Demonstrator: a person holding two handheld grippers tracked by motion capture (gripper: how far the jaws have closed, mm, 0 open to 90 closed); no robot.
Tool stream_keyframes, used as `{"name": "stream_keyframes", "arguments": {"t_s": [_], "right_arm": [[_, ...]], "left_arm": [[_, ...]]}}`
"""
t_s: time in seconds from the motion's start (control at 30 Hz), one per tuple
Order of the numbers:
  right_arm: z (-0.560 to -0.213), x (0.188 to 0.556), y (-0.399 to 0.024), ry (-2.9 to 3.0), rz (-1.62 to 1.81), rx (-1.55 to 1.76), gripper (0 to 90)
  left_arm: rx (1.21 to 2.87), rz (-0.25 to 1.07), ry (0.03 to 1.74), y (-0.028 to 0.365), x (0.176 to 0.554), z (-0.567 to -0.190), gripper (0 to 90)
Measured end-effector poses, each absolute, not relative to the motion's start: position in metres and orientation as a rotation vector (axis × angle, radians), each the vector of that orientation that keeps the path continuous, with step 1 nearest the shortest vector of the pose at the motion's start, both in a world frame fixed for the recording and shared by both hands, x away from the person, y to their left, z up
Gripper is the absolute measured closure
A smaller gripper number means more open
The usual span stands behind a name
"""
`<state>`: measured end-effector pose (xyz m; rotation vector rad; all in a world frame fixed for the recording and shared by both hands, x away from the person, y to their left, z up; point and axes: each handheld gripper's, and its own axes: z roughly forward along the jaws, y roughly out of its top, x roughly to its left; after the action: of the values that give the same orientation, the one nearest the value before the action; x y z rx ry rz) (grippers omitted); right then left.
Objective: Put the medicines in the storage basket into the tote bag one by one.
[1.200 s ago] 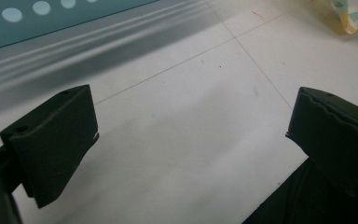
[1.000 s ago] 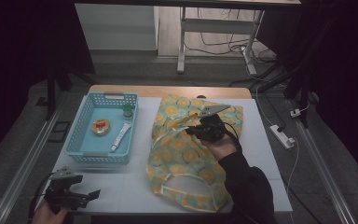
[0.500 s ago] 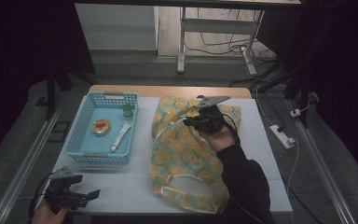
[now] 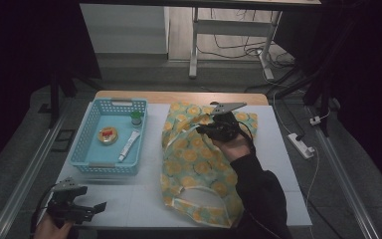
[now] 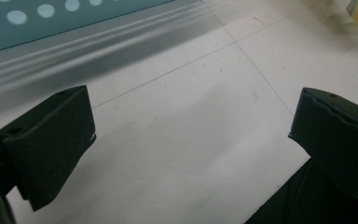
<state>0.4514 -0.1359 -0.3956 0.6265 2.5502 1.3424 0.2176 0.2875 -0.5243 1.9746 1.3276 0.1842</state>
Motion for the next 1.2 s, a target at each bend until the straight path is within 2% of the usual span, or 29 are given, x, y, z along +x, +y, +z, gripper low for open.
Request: {"name": "stream_keyframes", "arguments": {"t_s": [0.53, 1.2], "right_arm": [[-0.396, 0.45, -0.14, 2.544, 1.374, 0.635, 90.0], [-0.398, 0.45, -0.14, 2.548, 1.361, 0.628, 90.0]], "left_arm": [[1.932, 0.178, 1.292, 0.291, 0.217, -0.521, 0.0], [1.91, 0.189, 1.148, 0.299, 0.227, -0.507, 0.0]]}}
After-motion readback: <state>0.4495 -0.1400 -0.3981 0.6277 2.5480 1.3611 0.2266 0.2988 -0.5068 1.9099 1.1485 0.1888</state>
